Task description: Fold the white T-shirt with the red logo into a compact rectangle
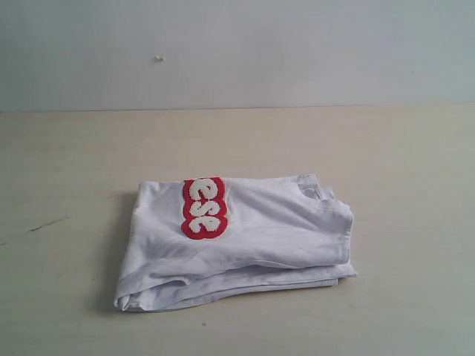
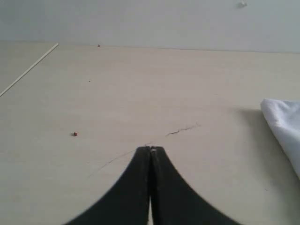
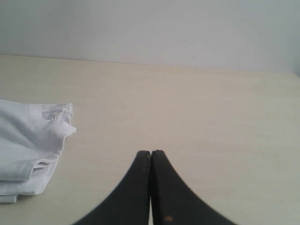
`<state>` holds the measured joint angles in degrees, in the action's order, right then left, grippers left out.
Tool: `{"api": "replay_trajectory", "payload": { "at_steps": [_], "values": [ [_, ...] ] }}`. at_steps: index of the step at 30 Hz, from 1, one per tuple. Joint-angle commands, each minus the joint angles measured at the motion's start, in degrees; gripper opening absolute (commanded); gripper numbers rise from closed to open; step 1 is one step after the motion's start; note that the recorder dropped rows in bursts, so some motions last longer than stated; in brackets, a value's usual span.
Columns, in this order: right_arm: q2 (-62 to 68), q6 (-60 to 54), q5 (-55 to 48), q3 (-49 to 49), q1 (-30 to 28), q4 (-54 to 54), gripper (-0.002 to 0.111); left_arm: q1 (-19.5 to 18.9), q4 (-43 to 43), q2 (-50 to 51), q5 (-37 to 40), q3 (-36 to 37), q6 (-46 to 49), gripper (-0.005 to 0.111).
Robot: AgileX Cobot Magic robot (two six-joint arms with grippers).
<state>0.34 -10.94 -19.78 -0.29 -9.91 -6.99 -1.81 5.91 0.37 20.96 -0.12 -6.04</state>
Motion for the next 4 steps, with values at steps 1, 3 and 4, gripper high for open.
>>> {"api": "replay_trajectory", "payload": {
  "at_steps": [1,3,4],
  "values": [
    [-0.34,0.14,0.16,0.29,-0.16,-0.11,0.0,-0.18,0.04,-0.37,-0.3,0.12,-0.23,0.0],
    [-0.34,0.14,0.16,0.29,-0.16,-0.11,0.0,-0.18,0.04,-0.37,-0.3,0.12,-0.23,0.0],
    [-0.34,0.14,0.16,0.29,-0.16,-0.11,0.0,-0.18,0.04,-0.37,-0.3,0.12,-0.23,0.0]
  ]
}}
